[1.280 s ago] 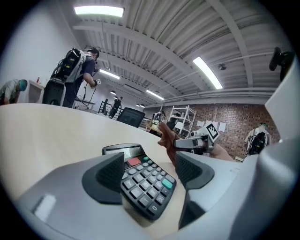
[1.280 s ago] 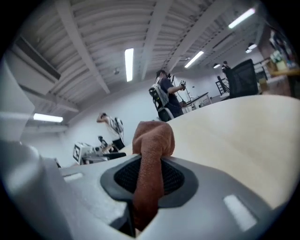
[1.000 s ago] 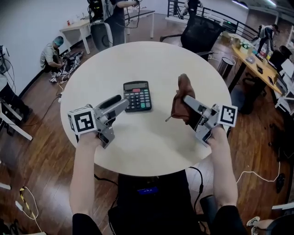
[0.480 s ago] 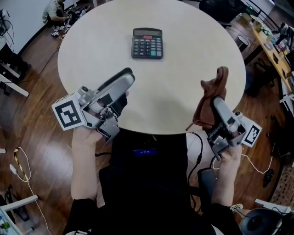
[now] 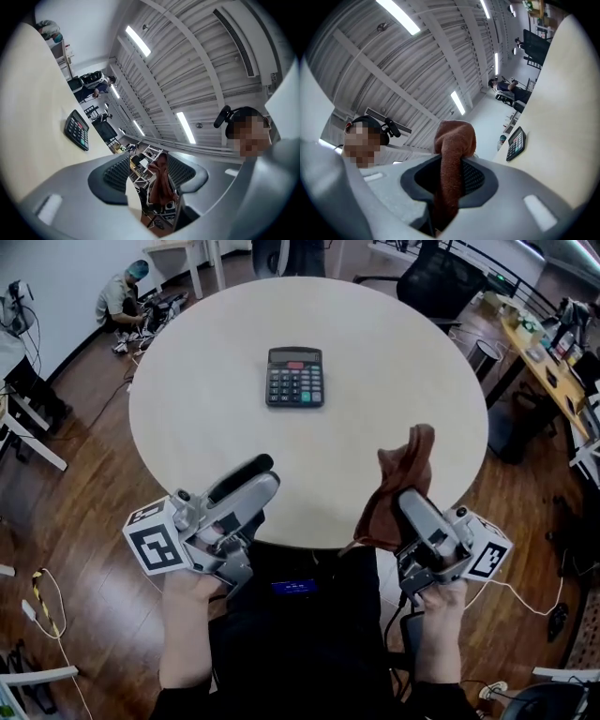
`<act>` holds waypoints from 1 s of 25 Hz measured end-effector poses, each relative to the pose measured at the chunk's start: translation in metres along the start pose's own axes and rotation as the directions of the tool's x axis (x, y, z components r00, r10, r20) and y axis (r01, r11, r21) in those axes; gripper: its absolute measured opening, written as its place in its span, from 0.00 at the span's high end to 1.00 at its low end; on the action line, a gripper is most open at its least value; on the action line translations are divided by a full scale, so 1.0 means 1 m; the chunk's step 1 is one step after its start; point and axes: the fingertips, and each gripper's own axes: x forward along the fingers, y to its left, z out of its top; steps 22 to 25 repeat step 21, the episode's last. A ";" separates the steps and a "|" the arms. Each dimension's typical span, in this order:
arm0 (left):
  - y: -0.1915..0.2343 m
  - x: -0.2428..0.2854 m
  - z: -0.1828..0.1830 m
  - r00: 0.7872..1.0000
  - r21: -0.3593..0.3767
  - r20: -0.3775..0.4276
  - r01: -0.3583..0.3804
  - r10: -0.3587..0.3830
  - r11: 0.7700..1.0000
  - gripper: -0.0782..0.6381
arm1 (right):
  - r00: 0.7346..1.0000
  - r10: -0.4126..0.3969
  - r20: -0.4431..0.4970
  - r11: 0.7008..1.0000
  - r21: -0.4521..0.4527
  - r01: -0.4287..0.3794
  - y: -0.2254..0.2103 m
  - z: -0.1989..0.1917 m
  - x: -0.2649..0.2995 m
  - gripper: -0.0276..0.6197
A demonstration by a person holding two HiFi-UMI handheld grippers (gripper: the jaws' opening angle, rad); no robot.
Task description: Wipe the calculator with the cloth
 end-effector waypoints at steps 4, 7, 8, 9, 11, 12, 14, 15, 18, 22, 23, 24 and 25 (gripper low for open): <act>-0.008 -0.001 -0.002 1.000 -0.002 0.006 0.005 -0.005 1.000 0.57 | 1.000 0.017 -0.007 0.999 -0.029 -0.017 0.013 -0.003 0.003 0.82; -0.010 -0.002 -0.005 1.000 -0.006 0.004 0.003 -0.003 1.000 0.57 | 1.000 0.023 -0.014 0.999 -0.042 -0.024 0.018 -0.005 0.004 0.82; -0.010 -0.002 -0.007 1.000 -0.005 0.002 0.002 -0.002 1.000 0.57 | 1.000 0.025 -0.017 0.999 -0.045 -0.026 0.019 -0.006 0.004 0.82; -0.011 -0.001 -0.008 1.000 -0.005 0.001 0.001 -0.001 1.000 0.57 | 0.999 0.028 -0.018 0.998 -0.049 -0.029 0.020 -0.006 0.003 0.82; -0.012 0.000 -0.009 1.000 -0.005 -0.001 0.002 -0.002 1.000 0.57 | 0.999 0.033 -0.016 0.998 -0.055 -0.034 0.023 -0.006 0.004 0.82; -0.014 0.000 -0.010 1.000 -0.006 -0.003 0.004 -0.004 1.000 0.57 | 0.999 0.035 -0.015 0.998 -0.057 -0.036 0.024 -0.006 0.004 0.82; -0.017 0.001 -0.012 1.000 -0.006 -0.007 0.007 -0.007 1.000 0.57 | 0.999 0.034 -0.014 0.998 -0.058 -0.035 0.025 -0.007 0.003 0.82; -0.018 0.002 -0.013 1.000 -0.006 -0.009 0.008 -0.008 1.000 0.57 | 0.999 0.032 -0.013 0.998 -0.058 -0.033 0.025 -0.007 0.003 0.82; -0.020 0.002 -0.014 1.000 -0.006 -0.013 0.007 -0.007 1.000 0.57 | 1.000 0.027 -0.013 0.998 -0.053 -0.028 0.024 -0.007 0.002 0.82; -0.020 0.004 -0.014 1.000 -0.006 -0.014 0.000 0.000 1.000 0.57 | 1.000 0.019 -0.014 0.999 -0.045 -0.020 0.022 -0.007 0.003 0.82; -0.020 0.004 -0.014 1.000 -0.006 -0.014 0.000 0.000 1.000 0.57 | 1.000 0.019 -0.014 0.999 -0.045 -0.020 0.022 -0.007 0.003 0.82; -0.020 0.004 -0.014 1.000 -0.006 -0.014 0.000 0.000 1.000 0.57 | 1.000 0.019 -0.014 0.999 -0.045 -0.020 0.022 -0.007 0.003 0.82; -0.020 0.004 -0.014 1.000 -0.006 -0.014 0.000 0.000 1.000 0.57 | 1.000 0.019 -0.014 0.999 -0.045 -0.020 0.022 -0.007 0.003 0.82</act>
